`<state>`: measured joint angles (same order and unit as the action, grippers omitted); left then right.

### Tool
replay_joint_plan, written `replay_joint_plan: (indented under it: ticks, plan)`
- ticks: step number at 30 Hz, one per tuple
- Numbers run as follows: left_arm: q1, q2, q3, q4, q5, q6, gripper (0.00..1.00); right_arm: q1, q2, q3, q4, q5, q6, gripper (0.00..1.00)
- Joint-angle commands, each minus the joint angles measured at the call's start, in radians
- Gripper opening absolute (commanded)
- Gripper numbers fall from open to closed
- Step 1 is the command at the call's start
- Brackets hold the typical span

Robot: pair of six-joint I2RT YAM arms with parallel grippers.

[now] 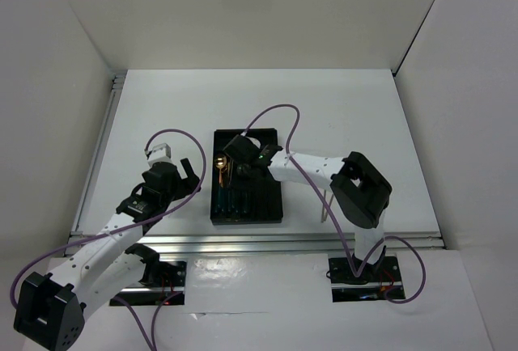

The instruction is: Sort the eating utensils into containers

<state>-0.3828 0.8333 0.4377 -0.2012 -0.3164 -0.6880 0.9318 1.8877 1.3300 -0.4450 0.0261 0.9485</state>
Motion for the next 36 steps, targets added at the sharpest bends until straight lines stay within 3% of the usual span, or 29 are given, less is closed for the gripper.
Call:
replay_joint_plan:
  ticks: [1, 9, 15, 21, 25, 36]
  plan:
    - [0.004, -0.014, -0.002, 0.036, -0.006, -0.008, 1.0, 0.01, -0.013, 0.038, -0.026, 0.024, -0.002, 0.39]
    - [0.004, -0.014, -0.002, 0.036, -0.006, -0.008, 1.0, 0.01, -0.035, 0.104, -0.171, 0.181, -0.022, 0.39]
    - [0.004, -0.014, -0.002, 0.036, -0.006, -0.008, 1.0, -0.045, -0.195, 0.086, -0.293, 0.282, -0.042, 0.44]
    - [0.004, -0.014, -0.011, 0.045, 0.004, 0.001, 1.0, -0.22, -0.456, -0.138, -0.342, 0.327, -0.017, 0.52]
    - [0.004, -0.014, -0.011, 0.054, 0.023, 0.01, 1.0, -0.352, -0.545, -0.29, -0.292, 0.281, -0.063, 0.58]
    - [0.004, -0.014, -0.011, 0.063, 0.034, 0.01, 1.0, -0.547, -0.444, -0.454, -0.196, 0.215, -0.175, 0.54]
